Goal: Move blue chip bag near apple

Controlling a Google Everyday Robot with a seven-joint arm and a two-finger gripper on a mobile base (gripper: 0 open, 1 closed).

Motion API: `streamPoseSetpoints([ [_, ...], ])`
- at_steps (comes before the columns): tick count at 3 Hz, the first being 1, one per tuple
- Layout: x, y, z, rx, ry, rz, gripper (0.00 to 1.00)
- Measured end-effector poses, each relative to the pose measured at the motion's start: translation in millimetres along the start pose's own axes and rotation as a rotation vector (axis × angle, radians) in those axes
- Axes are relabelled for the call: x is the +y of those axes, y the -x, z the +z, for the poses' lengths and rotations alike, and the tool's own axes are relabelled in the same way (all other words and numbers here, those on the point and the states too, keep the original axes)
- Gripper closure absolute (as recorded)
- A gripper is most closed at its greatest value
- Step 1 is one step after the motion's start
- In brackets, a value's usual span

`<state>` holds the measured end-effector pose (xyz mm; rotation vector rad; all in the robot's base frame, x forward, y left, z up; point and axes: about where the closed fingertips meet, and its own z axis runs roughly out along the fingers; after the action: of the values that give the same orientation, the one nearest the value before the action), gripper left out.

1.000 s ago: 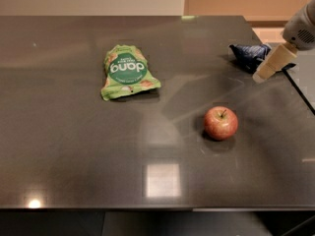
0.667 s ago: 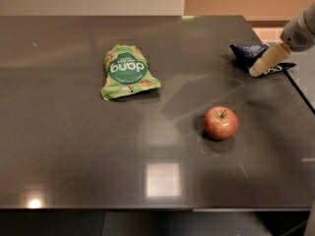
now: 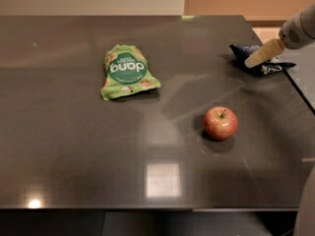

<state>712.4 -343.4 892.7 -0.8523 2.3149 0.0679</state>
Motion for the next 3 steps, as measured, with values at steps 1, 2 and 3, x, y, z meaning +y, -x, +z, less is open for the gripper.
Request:
streamPoseSetpoints([
  [1, -14.1, 7.3, 10.8, -0.043, -0.034, 0.097, 0.0],
  [2, -22.0, 9.4, 23.9, -0.067, -0.048, 0.185, 0.0],
  [3, -22.3, 6.1, 35.2, -0.063, -0.041, 0.245, 0.0],
])
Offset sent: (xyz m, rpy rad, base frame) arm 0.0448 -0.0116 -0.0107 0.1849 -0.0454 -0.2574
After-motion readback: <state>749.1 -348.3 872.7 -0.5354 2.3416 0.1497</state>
